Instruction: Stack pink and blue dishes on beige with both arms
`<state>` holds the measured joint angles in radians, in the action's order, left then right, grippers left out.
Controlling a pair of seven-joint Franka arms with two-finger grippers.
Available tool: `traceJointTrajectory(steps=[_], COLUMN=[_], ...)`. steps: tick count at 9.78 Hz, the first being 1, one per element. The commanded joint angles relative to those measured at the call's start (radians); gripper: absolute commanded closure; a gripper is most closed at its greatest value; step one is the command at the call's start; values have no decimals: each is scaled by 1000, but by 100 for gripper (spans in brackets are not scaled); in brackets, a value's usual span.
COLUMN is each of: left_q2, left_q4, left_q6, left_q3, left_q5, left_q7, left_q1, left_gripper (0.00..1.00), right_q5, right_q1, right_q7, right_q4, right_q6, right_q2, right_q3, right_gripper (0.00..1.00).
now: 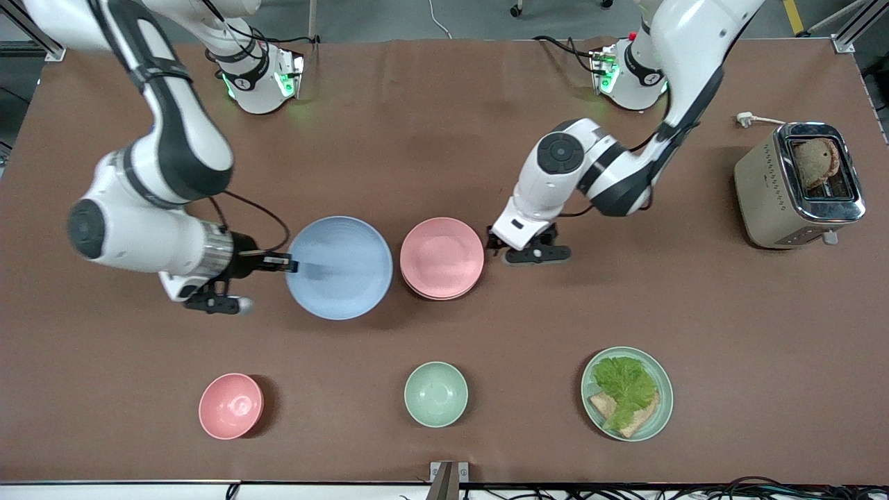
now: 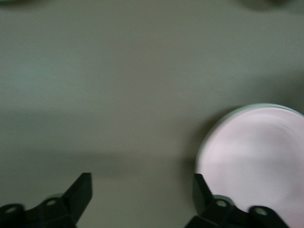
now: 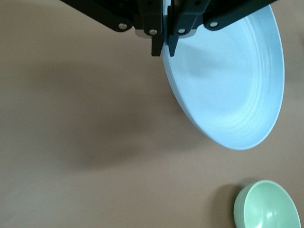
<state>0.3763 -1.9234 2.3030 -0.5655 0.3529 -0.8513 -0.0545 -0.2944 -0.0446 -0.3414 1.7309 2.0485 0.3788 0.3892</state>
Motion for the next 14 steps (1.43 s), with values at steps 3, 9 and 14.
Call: traceJointTrajectory(steps=[3, 9, 14], left_q2=[-265, -398, -369], left_q4=[-28, 375, 514], left_q6=[-126, -762, -832], left_q3=[249, 469, 493], left_q5=[-206, -388, -381], left_q7=[395, 725, 719], left_q1=[-13, 7, 28], left_gripper=[0, 0, 0], right_q5=[8, 14, 20], right_q1=[58, 170, 158], right_q7=[-180, -222, -216], right_q4=[220, 315, 332], right_q6=[393, 687, 687], right_q2=[28, 132, 150], right_q3=[161, 160, 154], right_gripper=[99, 99, 76])
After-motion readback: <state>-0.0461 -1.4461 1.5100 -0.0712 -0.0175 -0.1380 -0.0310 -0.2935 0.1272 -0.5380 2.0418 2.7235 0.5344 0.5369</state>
